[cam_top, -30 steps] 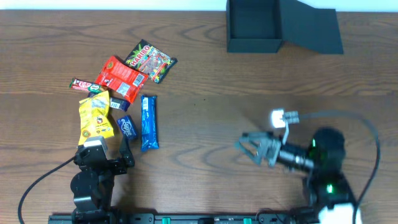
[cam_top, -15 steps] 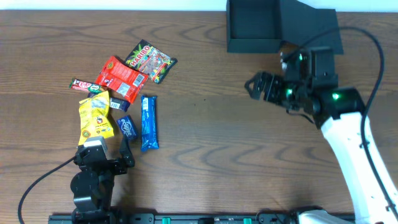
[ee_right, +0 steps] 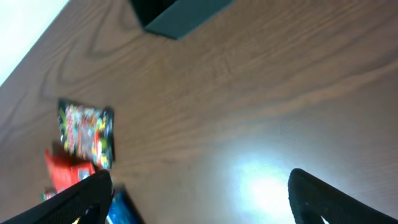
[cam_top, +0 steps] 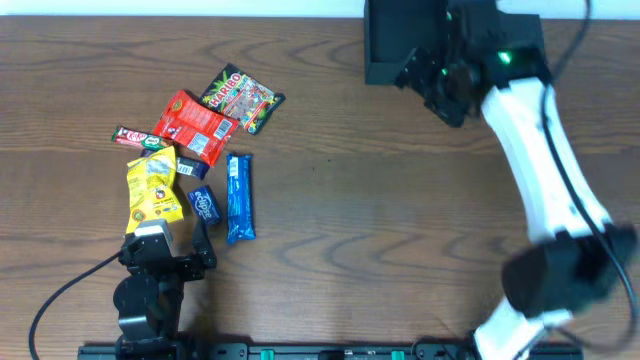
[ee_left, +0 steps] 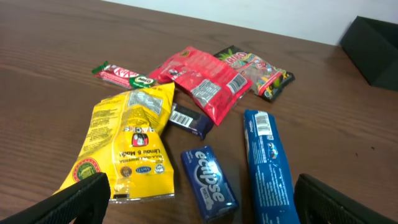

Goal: Pack container
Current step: 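Reach the right gripper to the green box's far edge and grip it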

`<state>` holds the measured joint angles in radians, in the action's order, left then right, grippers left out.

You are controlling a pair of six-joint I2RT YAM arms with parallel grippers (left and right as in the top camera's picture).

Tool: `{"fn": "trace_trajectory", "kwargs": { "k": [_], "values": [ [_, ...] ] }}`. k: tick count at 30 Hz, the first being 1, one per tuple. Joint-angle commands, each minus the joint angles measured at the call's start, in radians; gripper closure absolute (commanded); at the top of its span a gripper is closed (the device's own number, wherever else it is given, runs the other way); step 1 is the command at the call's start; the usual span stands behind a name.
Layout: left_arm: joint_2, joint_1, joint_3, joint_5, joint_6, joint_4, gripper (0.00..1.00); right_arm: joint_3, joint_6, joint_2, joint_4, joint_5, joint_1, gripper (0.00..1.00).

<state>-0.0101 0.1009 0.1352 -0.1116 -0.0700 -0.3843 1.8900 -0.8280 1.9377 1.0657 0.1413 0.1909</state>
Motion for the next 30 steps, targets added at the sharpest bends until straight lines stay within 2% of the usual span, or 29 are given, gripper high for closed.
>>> {"fn": "trace_trajectory", "kwargs": {
  "k": [1,6,10,14,21,23,27,30],
  "values": [
    [0.006,-0.004,-0.021,0.01,0.017,-0.004,0.05,0.175,-0.121,0.153,0.036,-0.023,-0.016,0.09],
    [0.006,-0.004,-0.021,0.01,0.018,-0.004,0.05,0.422,-0.255,0.394,0.036,0.04,-0.081,0.13],
    [0.006,-0.004,-0.021,0.01,0.018,-0.004,0.05,0.546,-0.312,0.53,0.034,0.125,-0.131,0.17],
    [0.006,-0.004,-0.021,0.01,0.018,-0.004,0.05,0.6,-0.34,0.62,0.02,0.178,-0.167,0.16],
    [0.006,-0.004,-0.021,0.01,0.018,-0.004,0.05,0.603,-0.35,0.665,-0.039,0.174,-0.186,0.17],
    [0.006,-0.004,-0.021,0.01,0.018,-0.004,0.05,0.602,-0.354,0.67,-0.042,0.171,-0.188,0.23],
    [0.006,-0.004,-0.021,0.01,0.018,-0.004,0.05,0.603,-0.353,0.681,-0.038,0.17,-0.188,0.49],
    [0.006,-0.004,-0.021,0.01,0.018,-0.004,0.05,0.602,-0.352,0.683,-0.029,0.166,-0.186,0.63]
  ]
}}
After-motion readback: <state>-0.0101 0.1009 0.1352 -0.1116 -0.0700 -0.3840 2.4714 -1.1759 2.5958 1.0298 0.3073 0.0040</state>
